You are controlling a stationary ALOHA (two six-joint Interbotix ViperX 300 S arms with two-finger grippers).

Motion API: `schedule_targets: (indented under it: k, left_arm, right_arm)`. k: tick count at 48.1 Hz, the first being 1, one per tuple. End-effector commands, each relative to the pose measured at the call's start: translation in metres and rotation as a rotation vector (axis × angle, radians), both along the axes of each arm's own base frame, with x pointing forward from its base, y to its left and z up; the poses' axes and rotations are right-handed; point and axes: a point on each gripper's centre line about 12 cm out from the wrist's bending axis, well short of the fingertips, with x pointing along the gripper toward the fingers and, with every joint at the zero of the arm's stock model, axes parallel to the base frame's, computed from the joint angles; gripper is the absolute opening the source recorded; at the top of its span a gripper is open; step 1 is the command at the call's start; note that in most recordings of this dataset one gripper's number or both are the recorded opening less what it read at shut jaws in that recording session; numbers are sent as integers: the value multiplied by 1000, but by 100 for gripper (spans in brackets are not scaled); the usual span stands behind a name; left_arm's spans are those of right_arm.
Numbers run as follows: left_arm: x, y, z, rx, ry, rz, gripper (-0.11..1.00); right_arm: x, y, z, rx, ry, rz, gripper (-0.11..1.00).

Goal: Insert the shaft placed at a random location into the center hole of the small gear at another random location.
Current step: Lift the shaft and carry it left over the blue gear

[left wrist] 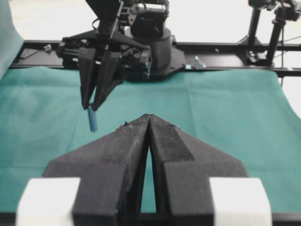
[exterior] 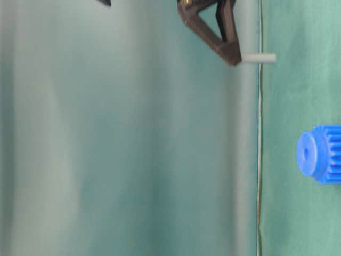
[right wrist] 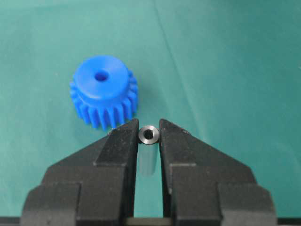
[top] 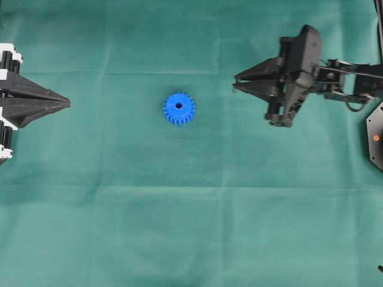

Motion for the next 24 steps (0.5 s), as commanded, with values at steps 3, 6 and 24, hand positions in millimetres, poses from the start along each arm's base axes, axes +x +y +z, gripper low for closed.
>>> schedule_targets:
  k: [3,6,24]
  left_arm:
    - [3,1,9,0,-21,3,0]
    - [3,1,9,0,-25,3,0]
    - [3,1,9,-2,-23,3,0]
  right_arm:
    - [24,1,13,-15,-41,20,14]
    - [34,2,13,-16,-42,28,14]
    - [67,5,19,-21,-68,53,14]
